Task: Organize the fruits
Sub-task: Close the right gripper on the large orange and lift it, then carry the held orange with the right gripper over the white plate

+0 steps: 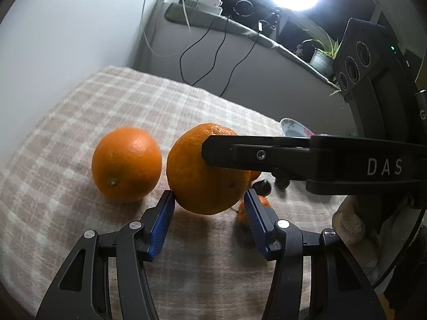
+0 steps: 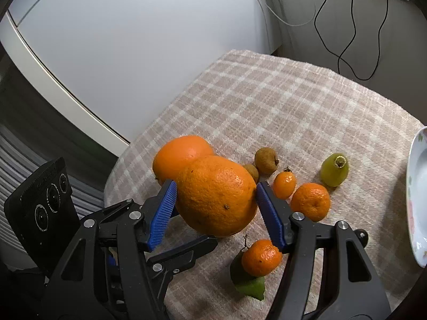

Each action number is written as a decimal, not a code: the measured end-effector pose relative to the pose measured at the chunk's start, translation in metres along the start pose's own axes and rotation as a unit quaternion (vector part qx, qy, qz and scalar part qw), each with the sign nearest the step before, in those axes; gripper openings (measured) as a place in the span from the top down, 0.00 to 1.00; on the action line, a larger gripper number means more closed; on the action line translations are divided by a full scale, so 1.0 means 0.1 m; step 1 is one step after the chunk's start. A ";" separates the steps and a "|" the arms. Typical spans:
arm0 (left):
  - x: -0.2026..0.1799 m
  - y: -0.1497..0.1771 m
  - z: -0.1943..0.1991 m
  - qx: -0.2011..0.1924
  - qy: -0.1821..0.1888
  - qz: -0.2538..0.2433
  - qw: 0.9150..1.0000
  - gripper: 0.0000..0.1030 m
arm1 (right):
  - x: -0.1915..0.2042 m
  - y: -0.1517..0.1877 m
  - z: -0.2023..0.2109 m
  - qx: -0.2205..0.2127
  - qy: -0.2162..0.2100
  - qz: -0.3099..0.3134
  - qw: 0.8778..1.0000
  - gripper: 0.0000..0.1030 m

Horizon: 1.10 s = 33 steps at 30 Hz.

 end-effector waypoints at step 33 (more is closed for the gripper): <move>-1.91 0.05 -1.08 0.058 0.091 -0.110 0.988 0.49 | -1.77 0.86 1.55 -0.084 0.113 -0.146 0.979 0.37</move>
Point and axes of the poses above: each gripper's, at about its wrist camera, not at the fingertips, and z roughly against the way its jaws point, x to its left, y to its underside, the point moved 4 cm from there along -z, roughly the way its jaws point, and after that the axes turned 15 degrees about z, right-handed, at the moved point
